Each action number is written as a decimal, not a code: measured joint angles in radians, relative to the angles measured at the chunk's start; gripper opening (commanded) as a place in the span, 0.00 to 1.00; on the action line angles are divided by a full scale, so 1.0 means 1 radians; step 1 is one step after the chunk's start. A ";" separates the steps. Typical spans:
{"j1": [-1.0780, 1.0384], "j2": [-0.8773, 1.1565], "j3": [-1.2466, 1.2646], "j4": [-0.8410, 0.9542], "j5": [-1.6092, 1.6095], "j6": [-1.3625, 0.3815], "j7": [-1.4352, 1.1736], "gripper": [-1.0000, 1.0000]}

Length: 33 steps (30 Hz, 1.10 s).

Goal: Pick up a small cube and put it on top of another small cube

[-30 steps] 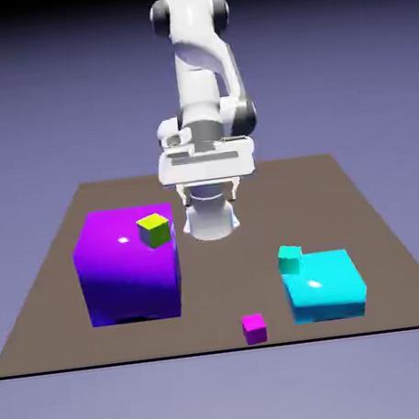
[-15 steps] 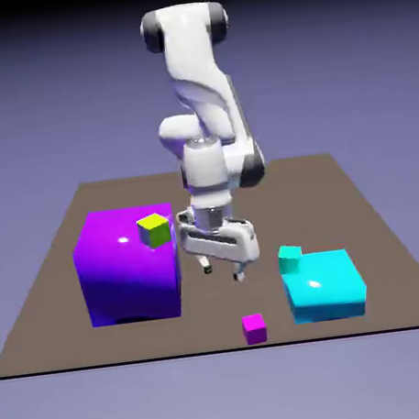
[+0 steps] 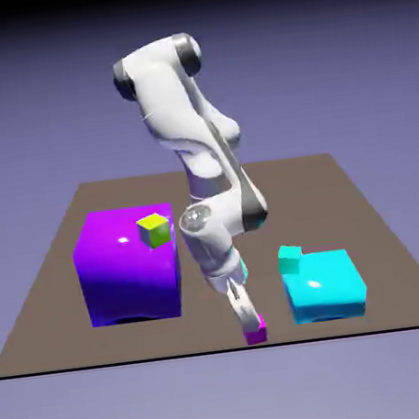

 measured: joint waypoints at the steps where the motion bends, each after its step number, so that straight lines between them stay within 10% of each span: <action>1: 0.014 0.019 -0.013 0.004 -0.008 0.016 0.004 0.00; 12: -0.097 -0.279 0.203 0.056 0.199 -0.230 -0.194 0.00; 27: 0.096 -0.821 0.405 -0.450 0.697 -0.368 -0.754 0.00; 33: 0.151 -0.714 0.352 -0.505 0.629 -0.244 -0.706 0.00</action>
